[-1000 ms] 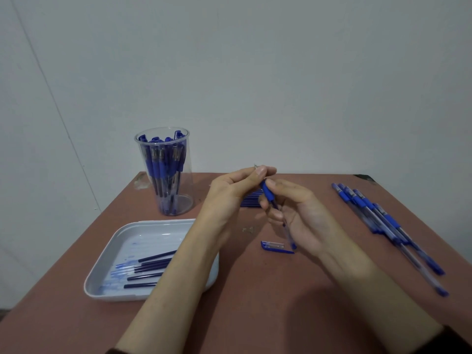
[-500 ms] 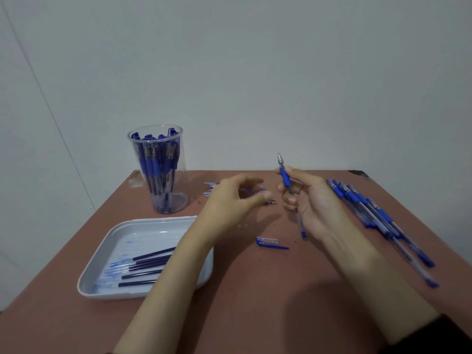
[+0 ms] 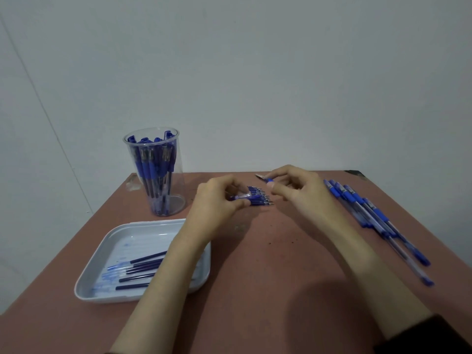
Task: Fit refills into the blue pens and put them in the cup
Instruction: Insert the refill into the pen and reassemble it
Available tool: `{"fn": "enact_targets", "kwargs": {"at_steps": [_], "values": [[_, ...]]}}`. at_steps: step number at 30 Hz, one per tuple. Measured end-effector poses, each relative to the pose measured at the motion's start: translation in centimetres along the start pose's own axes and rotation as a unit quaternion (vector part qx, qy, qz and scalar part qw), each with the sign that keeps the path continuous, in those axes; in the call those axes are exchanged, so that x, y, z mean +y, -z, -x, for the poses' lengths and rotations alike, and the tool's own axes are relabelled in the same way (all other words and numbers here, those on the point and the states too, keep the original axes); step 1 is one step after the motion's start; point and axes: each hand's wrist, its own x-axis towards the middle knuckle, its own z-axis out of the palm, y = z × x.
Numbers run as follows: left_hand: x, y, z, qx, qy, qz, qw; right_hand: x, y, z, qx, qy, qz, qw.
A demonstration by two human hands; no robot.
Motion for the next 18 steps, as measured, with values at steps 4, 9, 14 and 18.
{"fn": "enact_targets", "kwargs": {"at_steps": [4, 9, 14, 18], "values": [[-0.45, 0.11, -0.14, 0.035, 0.024, 0.024, 0.999, -0.33, -0.46, 0.58, -0.008, 0.047, 0.078, 0.996], [-0.61, 0.39, -0.3, 0.046, 0.017, 0.032, 0.998, 0.16, -0.7, 0.34, 0.0, 0.046, 0.153, 0.987], [-0.46, 0.16, -0.12, 0.019, 0.013, 0.045, 0.999, 0.36, -0.79, 0.45, -0.009, 0.059, 0.187, 0.981], [-0.33, -0.04, 0.03, -0.01, 0.006, 0.068, 0.998, 0.16, -1.03, 0.55, -0.03, 0.065, 0.169, 0.983]]}}
